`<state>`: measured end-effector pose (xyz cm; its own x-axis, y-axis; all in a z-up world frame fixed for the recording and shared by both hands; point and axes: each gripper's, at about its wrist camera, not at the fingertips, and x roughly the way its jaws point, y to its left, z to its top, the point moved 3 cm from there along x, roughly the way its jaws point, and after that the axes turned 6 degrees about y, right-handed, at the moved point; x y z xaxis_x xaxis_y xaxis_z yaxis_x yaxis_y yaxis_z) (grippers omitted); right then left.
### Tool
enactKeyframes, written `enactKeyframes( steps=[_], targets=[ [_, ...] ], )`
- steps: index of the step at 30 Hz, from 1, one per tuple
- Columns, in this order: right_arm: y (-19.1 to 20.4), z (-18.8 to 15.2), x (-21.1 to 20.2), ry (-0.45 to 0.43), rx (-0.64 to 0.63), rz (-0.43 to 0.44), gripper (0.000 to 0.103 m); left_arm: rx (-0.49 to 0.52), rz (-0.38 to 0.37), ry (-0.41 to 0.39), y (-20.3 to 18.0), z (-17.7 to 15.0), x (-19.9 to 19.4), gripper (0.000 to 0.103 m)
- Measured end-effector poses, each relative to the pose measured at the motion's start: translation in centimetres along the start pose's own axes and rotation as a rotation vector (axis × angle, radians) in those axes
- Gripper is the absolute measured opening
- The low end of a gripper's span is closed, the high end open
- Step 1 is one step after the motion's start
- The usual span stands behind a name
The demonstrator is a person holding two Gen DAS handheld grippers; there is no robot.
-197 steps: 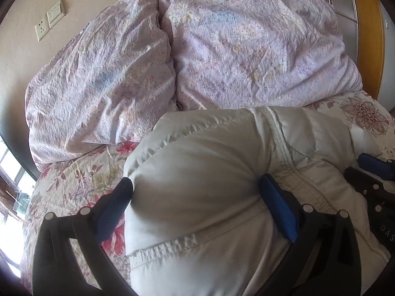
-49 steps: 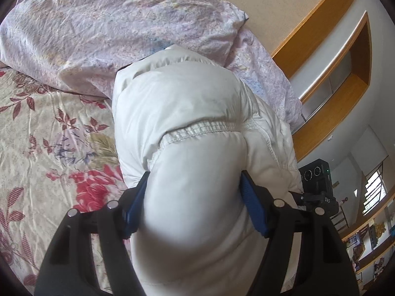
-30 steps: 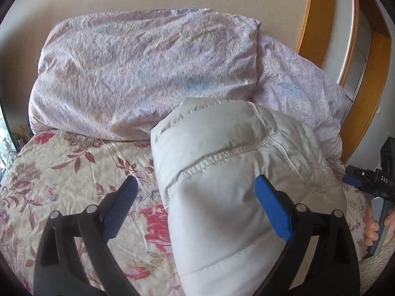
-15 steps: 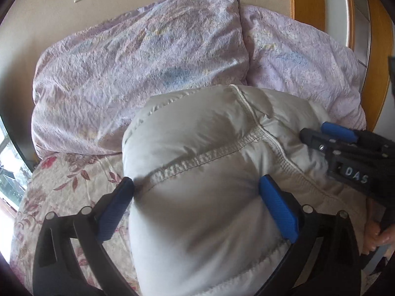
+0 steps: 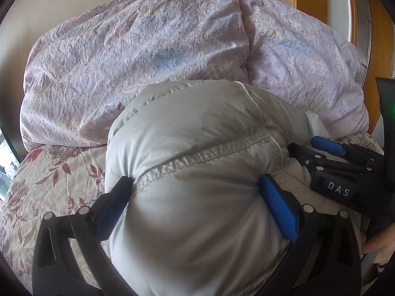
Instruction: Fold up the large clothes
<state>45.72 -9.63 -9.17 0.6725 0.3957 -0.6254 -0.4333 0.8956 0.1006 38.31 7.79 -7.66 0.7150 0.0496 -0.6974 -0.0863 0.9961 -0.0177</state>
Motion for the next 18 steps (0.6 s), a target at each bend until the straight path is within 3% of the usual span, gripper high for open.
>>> enactKeyframes(
  steps=[13,16,18],
  targets=[
    [-0.9,0.2,1.5,0.062,0.008,0.058,0.062,0.001,0.040,0.011,-0.2,0.0,0.8,0.101],
    [-0.7,-0.4,-0.9,0.061,0.008,0.049,0.062,0.026,0.047,0.036,-0.1,0.0,-0.8,0.101],
    [-0.6,-1.3,-3.2,0.041,0.006,0.076,0.062,0.017,0.011,0.032,0.5,-0.1,-2.2,0.101]
  ],
)
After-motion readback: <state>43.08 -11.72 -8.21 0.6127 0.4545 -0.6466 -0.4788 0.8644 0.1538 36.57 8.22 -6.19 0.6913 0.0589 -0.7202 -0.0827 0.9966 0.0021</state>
